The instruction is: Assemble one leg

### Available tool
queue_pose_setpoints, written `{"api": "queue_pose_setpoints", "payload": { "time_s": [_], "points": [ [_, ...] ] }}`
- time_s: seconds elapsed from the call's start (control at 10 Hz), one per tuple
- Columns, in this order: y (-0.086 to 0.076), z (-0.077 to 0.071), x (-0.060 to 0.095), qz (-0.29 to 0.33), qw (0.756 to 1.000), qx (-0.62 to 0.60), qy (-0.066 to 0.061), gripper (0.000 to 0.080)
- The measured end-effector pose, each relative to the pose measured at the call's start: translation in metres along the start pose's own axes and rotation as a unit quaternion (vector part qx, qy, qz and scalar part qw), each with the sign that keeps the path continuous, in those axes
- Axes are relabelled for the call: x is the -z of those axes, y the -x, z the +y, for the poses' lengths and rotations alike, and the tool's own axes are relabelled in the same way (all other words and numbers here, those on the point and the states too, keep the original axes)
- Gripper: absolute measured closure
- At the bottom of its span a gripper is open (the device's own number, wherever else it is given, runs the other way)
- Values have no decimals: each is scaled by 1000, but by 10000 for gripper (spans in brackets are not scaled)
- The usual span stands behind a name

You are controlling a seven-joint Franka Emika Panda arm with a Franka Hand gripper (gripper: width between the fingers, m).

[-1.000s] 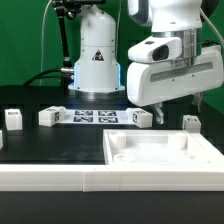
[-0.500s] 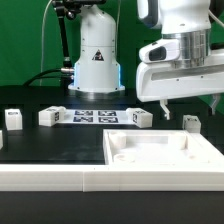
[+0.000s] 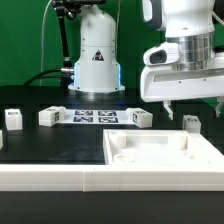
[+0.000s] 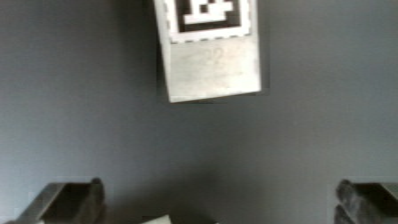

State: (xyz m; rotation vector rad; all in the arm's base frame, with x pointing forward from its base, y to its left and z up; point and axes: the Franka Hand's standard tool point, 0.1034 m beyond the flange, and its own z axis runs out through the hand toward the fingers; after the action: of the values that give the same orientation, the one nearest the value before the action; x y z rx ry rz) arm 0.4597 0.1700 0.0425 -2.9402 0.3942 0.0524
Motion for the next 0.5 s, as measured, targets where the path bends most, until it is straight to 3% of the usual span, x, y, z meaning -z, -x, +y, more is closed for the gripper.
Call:
{"api": "queue_pose_setpoints", "payload": {
  "time_s": [0.5],
  "points": [
    [15, -5, -8, -130, 991, 11, 32, 151]
  ]
}}
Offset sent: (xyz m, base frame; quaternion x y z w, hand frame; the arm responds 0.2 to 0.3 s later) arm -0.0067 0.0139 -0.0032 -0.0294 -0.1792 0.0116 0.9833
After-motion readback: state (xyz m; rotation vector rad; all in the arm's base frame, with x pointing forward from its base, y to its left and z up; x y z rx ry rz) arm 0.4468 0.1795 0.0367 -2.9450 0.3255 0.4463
